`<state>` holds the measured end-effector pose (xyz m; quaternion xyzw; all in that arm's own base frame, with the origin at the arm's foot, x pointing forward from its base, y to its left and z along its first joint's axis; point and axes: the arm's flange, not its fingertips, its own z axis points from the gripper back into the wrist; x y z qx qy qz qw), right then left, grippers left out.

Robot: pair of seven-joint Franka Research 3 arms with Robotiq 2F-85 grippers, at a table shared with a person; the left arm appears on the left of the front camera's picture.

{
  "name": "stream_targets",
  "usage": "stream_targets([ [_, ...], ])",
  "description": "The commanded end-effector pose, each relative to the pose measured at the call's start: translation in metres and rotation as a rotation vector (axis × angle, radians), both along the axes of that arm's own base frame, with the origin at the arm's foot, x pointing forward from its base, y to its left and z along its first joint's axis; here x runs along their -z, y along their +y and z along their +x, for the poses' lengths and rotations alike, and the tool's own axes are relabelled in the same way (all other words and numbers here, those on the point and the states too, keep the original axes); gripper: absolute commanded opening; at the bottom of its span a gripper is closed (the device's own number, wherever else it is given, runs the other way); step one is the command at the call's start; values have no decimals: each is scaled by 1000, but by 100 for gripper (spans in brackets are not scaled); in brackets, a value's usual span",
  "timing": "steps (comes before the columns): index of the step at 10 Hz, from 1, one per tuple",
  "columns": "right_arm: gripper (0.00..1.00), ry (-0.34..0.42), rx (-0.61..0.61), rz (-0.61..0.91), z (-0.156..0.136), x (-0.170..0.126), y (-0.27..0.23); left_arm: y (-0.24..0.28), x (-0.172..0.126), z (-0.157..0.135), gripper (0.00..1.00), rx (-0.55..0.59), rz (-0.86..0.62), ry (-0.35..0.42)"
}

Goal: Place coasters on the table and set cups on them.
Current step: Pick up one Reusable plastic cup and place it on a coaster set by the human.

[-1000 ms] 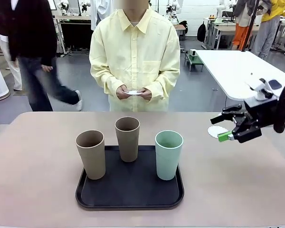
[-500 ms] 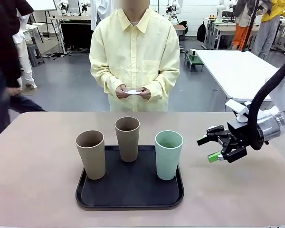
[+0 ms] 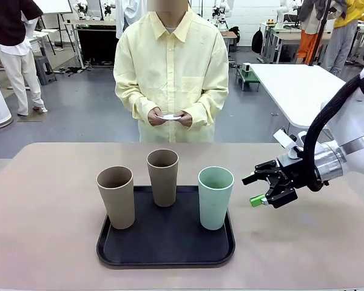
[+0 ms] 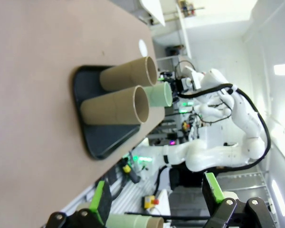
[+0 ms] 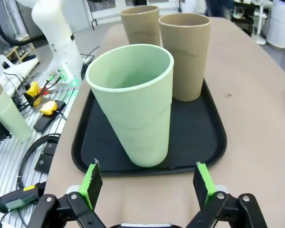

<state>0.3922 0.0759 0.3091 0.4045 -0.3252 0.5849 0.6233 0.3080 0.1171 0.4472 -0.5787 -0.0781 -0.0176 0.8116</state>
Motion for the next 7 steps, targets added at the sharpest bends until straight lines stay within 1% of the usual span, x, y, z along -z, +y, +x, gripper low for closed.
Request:
stream_targets([
  [1, 100, -1, 3, 1, 2, 0, -2, 1, -1, 0, 100, -4, -14, -7],
  [5, 100, -2, 2, -1, 1, -1, -1, 1, -1, 0, 100, -4, -14, -7],
  [6, 100, -45, -17, -6, 5, 0, 9, 1, -1, 0, 100, -4, -14, -7],
  [7, 100, -69, -12, 7, 9, 2, 13, 1, -1, 0, 100, -4, -14, -7],
])
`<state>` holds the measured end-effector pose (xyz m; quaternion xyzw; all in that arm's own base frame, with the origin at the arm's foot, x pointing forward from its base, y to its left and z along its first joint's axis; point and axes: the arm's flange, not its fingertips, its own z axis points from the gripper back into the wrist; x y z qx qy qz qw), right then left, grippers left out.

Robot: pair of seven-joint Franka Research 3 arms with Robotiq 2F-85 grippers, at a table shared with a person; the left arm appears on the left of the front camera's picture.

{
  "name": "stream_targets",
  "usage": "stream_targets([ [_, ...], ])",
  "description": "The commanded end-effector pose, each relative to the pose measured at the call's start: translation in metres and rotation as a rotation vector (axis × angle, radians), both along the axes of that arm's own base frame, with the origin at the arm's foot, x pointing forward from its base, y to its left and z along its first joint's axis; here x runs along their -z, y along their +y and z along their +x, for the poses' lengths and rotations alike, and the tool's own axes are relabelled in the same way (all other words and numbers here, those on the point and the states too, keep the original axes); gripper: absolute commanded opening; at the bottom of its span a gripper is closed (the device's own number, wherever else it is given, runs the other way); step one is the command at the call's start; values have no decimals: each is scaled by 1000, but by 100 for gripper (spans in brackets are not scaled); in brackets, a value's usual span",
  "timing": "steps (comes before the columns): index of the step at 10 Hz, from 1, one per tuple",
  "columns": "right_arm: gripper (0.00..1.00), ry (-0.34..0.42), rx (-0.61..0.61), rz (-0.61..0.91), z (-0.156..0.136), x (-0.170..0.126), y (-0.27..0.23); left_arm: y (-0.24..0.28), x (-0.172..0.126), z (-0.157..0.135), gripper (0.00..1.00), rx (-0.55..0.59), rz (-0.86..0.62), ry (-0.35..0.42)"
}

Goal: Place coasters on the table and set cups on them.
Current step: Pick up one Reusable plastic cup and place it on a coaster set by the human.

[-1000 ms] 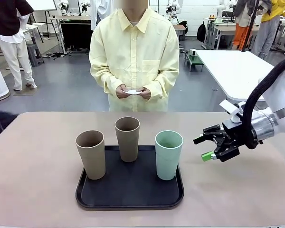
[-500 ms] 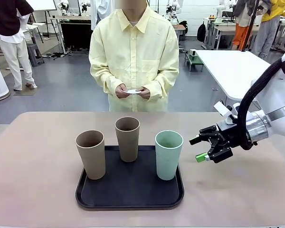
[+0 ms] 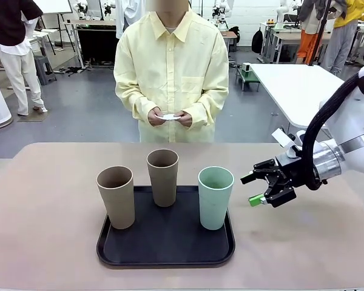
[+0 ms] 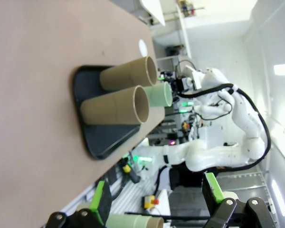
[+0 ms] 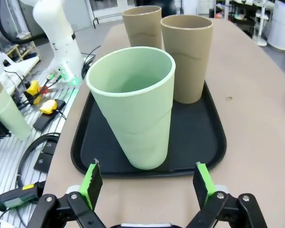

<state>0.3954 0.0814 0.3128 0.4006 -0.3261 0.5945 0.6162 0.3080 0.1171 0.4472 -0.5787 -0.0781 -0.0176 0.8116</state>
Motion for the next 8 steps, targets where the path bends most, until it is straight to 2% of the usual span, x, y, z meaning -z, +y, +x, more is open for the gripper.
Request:
stream_targets([
  [1, 100, -68, 8, 35, 7, 7, 7, 1, -1, 0, 100, -4, -14, -7],
  [5, 100, -82, 12, 50, 16, 16, 20, 1, -1, 0, 100, -4, -14, -7],
  [8, 100, -72, -42, 47, 19, 25, 42, 1, -1, 0, 100, -4, -14, -7],
])
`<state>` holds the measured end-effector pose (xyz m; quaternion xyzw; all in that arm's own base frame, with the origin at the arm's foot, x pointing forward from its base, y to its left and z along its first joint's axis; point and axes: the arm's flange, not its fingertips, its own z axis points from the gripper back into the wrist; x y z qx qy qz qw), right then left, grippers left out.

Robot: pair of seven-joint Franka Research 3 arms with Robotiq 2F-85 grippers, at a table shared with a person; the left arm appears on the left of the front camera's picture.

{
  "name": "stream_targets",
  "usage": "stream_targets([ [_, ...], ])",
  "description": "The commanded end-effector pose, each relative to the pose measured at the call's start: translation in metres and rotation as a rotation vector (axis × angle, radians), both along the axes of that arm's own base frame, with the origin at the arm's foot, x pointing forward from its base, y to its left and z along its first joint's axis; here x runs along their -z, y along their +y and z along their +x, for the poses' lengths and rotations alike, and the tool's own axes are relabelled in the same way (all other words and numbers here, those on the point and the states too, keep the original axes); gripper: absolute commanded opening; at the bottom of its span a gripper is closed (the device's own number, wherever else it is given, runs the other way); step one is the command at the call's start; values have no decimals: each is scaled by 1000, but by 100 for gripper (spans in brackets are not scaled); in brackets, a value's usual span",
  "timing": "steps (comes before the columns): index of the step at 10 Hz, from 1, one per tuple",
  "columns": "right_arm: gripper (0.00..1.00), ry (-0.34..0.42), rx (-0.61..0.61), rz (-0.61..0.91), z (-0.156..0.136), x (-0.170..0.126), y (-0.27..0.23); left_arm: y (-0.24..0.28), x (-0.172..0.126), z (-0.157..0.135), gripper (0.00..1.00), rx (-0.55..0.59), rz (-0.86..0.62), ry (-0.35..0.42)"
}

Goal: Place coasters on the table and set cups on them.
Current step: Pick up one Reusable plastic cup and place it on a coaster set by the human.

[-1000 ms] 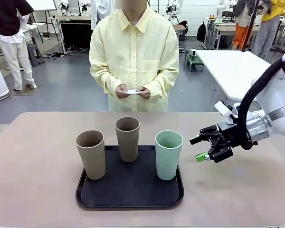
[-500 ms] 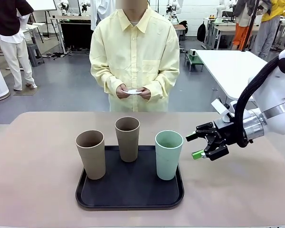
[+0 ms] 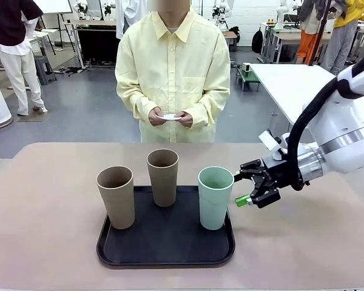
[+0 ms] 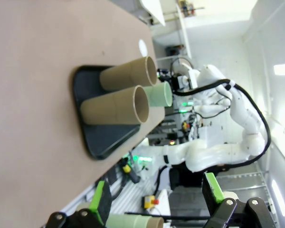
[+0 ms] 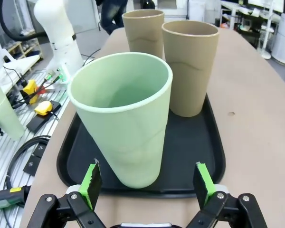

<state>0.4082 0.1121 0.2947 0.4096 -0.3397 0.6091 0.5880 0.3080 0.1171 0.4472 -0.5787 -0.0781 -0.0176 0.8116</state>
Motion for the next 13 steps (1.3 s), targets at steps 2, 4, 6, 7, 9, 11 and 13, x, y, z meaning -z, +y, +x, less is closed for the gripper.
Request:
stream_targets([
  [2, 100, -46, -37, -1, 8, 10, 22, 1, -1, 0, 100, -5, -14, -7],
  [4, 100, -45, -52, 4, 9, 14, 28, 1, -1, 0, 100, -5, -14, -7],
  [6, 100, -45, -71, 17, 11, 17, 35, 1, -1, 0, 100, -5, -14, -7],
  [7, 100, -46, -76, 20, 11, 18, 38, 1, -1, 0, 100, -5, -14, -7],
  [9, 100, -39, -94, 26, 14, 22, 46, 1, -1, 0, 100, -5, -14, -7],
  [11, 100, -10, -117, 20, 15, 26, 53, 1, -1, 0, 100, -5, -14, -7],
  [13, 100, 23, -123, 9, 18, 31, 58, 1, -1, 0, 100, -5, -14, -7],
])
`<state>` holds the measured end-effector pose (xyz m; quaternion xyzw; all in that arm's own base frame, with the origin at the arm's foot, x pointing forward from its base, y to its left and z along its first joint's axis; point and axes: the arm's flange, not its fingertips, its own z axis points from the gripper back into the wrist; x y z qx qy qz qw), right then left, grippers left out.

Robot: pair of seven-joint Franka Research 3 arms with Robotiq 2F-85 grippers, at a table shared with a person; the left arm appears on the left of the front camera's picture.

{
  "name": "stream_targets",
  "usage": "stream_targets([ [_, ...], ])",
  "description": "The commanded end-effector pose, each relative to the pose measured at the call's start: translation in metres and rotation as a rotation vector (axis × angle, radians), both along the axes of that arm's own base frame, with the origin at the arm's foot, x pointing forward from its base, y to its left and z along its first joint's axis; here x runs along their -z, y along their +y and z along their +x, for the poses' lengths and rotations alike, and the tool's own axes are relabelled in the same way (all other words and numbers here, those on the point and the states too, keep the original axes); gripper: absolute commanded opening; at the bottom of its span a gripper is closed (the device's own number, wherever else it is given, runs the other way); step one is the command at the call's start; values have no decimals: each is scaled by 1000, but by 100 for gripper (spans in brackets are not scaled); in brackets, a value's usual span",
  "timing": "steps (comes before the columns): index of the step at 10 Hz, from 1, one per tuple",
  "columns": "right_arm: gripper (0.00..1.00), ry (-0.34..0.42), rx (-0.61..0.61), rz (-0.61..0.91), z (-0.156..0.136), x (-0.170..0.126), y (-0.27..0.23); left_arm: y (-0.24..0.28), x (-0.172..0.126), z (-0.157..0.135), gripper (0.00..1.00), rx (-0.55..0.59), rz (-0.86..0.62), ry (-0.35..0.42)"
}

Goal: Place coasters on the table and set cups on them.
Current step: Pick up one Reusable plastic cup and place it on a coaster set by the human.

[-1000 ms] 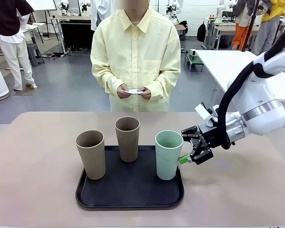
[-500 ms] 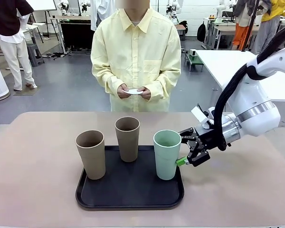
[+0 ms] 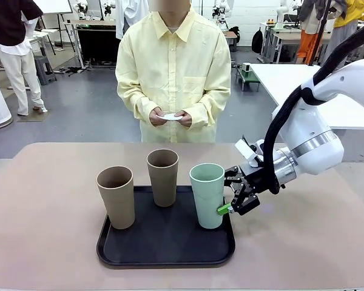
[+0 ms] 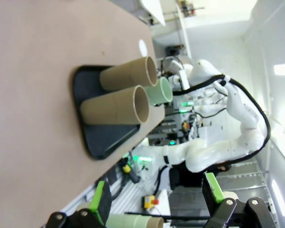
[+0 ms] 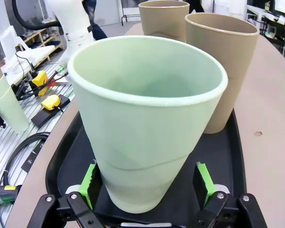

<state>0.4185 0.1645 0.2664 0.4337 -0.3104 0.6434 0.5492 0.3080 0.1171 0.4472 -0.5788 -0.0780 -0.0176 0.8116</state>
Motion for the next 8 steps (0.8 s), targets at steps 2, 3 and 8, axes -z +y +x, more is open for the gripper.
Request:
stream_targets([
  [2, 100, 27, 9, 3, 9, 4, 7, 1, -1, 0, 100, -5, -14, -7],
  [3, 100, 37, 3, 2, 8, 5, 7, 1, -1, 0, 100, -5, -14, -7],
  [8, 100, 65, -15, -5, 8, 7, 9, 1, -1, 0, 100, -5, -14, -7],
])
